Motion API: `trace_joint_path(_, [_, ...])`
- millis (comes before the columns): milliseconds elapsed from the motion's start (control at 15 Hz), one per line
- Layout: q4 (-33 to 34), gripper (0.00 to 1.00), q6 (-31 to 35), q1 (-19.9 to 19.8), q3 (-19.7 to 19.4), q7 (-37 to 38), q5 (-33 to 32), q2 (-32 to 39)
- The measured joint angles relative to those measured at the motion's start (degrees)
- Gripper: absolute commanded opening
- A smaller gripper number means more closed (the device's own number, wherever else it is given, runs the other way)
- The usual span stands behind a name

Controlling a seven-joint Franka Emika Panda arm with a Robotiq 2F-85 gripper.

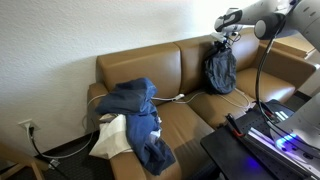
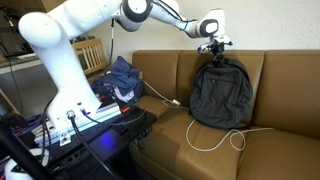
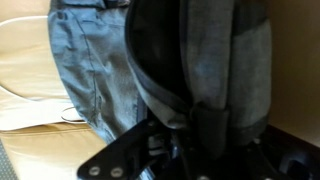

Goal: Move the black bag to the right

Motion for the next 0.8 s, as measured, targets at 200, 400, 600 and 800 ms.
trace_joint_path(200, [3.3,0.73,3.7,0.0,0.2,3.7,-1.1,4.8])
trace_joint_path(400, [4.2,0.91,3.5,0.3,-0.7,6.1,-1.5,6.0])
trace_joint_path(600, [4.1,0.94,2.8,-0.1,-0.6,6.4,-1.1,5.6])
trace_joint_path(800, [4.0,1.00,2.7,-0.4,-1.4,6.2,-1.3,3.5])
